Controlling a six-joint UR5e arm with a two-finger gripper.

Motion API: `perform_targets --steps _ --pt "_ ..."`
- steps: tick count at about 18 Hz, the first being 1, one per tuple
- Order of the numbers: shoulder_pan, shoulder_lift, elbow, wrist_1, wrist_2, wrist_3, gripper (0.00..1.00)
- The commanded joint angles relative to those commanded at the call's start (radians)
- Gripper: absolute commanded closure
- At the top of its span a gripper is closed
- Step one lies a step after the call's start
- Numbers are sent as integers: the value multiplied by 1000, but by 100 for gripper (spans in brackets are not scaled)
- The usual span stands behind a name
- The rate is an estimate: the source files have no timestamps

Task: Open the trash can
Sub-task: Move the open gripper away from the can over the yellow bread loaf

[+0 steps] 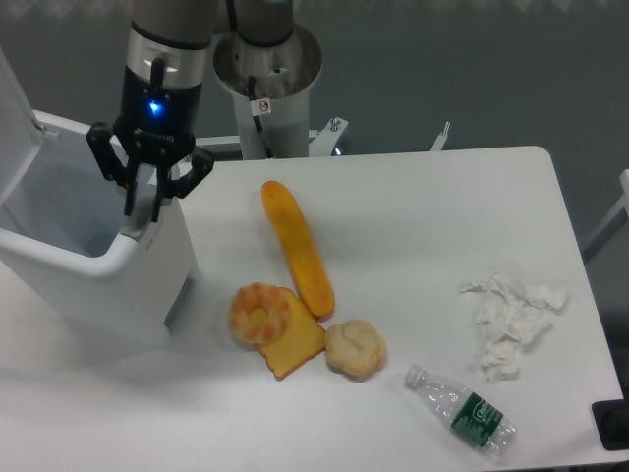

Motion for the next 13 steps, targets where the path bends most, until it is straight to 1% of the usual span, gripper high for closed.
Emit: perform_targets --steps 1,2,7,9,10,11,13 --pt "8 0 0 2 5 0 0" --pt "17 -2 0 3 8 2 0" --pt "121 -9 -8 5 15 15 0" --pt "173 -29 -8 9 31 90 0" --pt "180 -61 -2 11 70 141 0" --pt "181 -84 5 12 142 194 0" --pt "184 -115 8 15 279 288 0"
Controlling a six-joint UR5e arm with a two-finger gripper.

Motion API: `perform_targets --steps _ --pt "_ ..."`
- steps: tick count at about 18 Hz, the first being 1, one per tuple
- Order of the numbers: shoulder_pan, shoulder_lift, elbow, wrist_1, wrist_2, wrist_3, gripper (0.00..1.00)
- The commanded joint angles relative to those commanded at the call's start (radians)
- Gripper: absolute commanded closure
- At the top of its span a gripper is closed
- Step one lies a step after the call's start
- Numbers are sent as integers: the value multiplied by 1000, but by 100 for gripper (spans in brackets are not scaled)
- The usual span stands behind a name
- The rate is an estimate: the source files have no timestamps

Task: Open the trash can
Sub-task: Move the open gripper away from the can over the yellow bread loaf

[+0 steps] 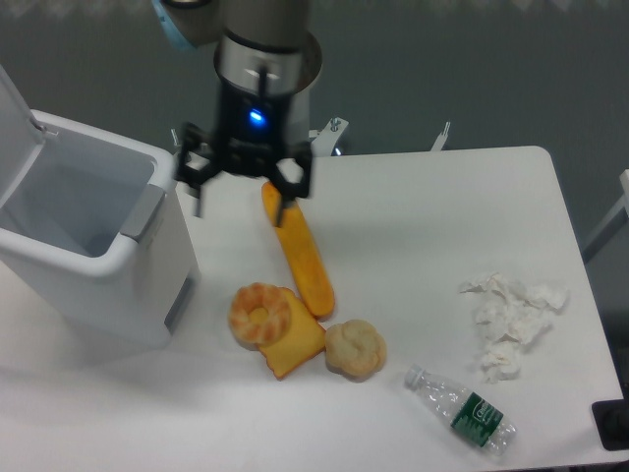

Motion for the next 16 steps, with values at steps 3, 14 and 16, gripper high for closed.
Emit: perform_targets --steps 3,14,16 --pt "30 -75 18 2 42 92 0" --pt "141 -261 46 5 136 651 0" --pt "143 -288 75 6 146 655 0"
